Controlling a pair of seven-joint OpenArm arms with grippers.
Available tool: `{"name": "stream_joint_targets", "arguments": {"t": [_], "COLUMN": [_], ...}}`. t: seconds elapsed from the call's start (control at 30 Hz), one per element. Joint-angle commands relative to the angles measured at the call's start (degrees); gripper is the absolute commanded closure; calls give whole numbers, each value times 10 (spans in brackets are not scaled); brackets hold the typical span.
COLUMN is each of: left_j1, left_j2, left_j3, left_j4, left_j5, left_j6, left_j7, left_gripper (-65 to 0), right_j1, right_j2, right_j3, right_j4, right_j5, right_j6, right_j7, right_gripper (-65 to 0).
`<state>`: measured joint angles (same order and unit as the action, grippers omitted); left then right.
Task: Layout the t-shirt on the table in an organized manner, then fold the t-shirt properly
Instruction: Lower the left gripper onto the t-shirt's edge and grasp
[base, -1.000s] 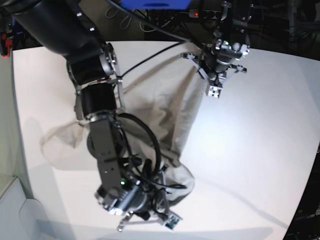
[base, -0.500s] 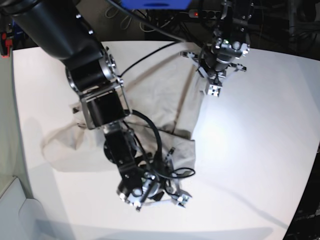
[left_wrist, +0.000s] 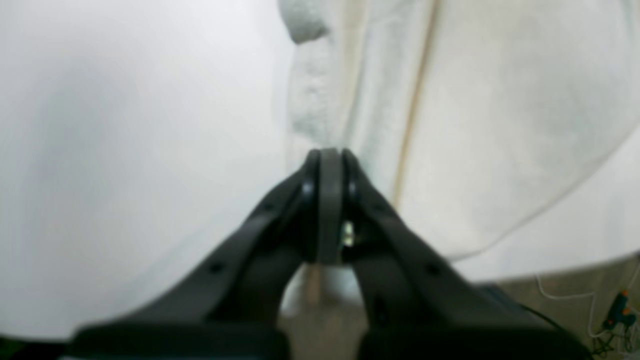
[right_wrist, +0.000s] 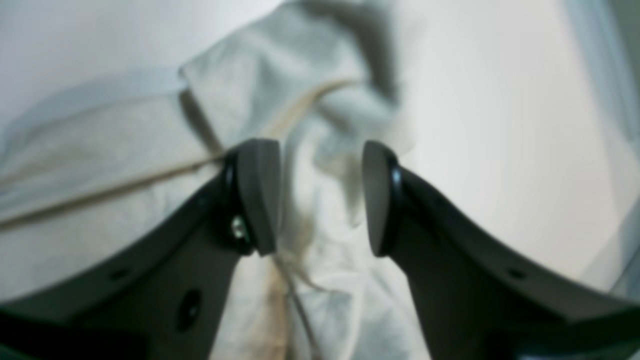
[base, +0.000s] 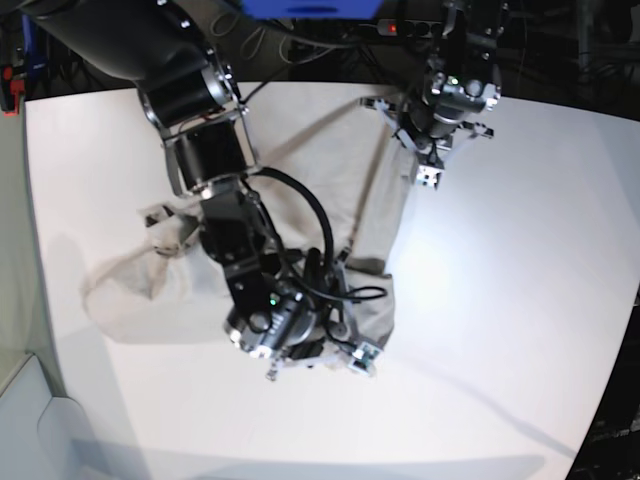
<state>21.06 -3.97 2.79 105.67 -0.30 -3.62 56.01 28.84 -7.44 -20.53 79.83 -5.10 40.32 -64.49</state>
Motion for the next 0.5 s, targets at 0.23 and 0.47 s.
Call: {"name": "stream_joint_targets", "arguments": {"t": [0.23, 0.47], "left_j1": [-5, -77], "left_j2": [4, 31], "left_j3": [1, 4], "left_j4": [98, 57], "left_j5": [-2, -2], "left_j6": [1, 1], "left_j7": [-10, -28], "left_gripper": [-2, -1], "right_j1": [-13, -16], "right_j2": [51, 80], "right_j3": [5, 6], "right_j4": [16, 33], "right_j5": [-1, 0], "right_j6": [-3, -3], "right_j7": [19, 15], "right_gripper": [-270, -270]}}
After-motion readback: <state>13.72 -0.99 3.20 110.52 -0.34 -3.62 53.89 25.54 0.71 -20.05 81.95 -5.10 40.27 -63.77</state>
